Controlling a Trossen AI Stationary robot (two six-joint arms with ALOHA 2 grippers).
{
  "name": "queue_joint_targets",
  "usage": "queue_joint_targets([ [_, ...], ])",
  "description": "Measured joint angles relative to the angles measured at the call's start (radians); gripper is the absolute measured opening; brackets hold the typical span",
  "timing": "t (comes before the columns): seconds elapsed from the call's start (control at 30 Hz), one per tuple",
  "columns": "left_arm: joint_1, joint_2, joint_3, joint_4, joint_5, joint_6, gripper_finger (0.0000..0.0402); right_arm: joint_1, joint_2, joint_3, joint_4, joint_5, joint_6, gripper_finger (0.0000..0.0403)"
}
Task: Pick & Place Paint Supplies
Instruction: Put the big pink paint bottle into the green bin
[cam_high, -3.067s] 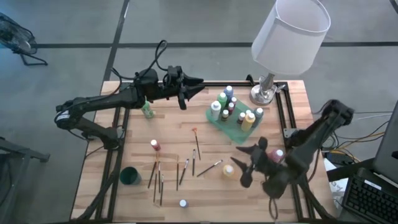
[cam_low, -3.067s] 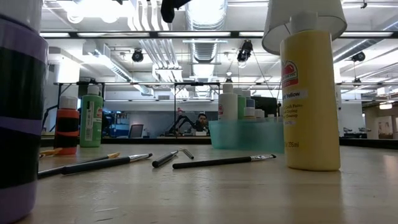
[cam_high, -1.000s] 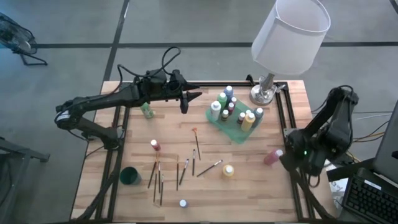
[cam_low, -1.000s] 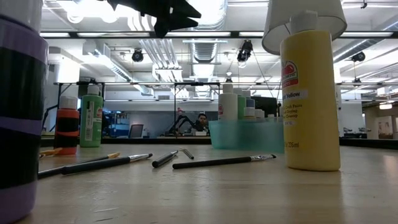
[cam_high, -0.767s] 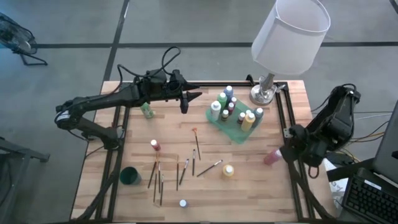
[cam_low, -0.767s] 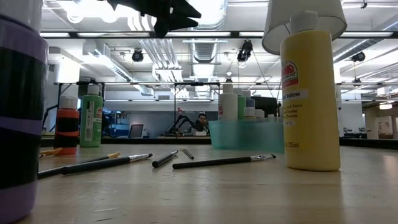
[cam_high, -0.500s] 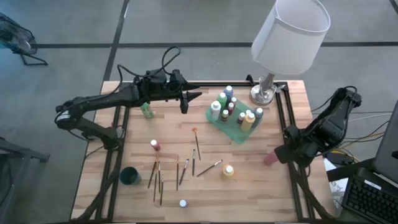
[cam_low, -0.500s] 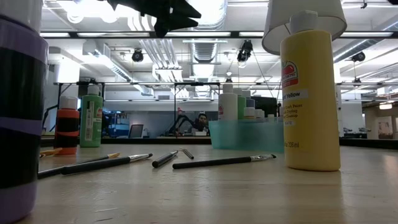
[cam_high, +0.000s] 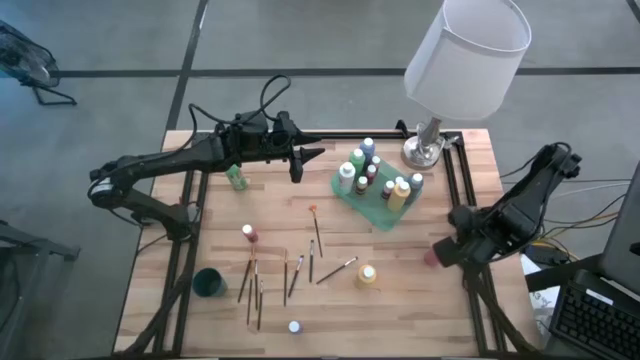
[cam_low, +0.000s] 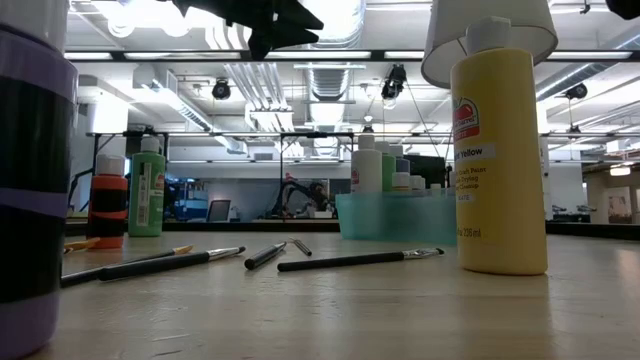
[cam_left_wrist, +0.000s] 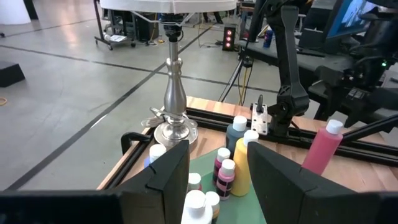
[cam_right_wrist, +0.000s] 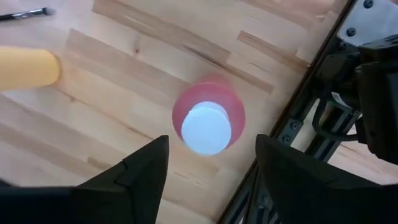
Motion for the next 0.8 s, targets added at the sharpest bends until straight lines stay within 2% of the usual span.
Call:
queue_joint_targets([
  [0.53, 0.000, 0.000, 0.000, 0.000, 0.000, 0.011, 0.0168, 0.000, 0.019, -0.065, 0.048, 0.020, 0.007, 0.0195],
  [0.8, 0.000, 0.000, 0.000, 0.000, 0.000, 0.011, 0.0168, 0.000, 0.019, -0.067, 0.050, 0.055, 0.007, 0.0160],
])
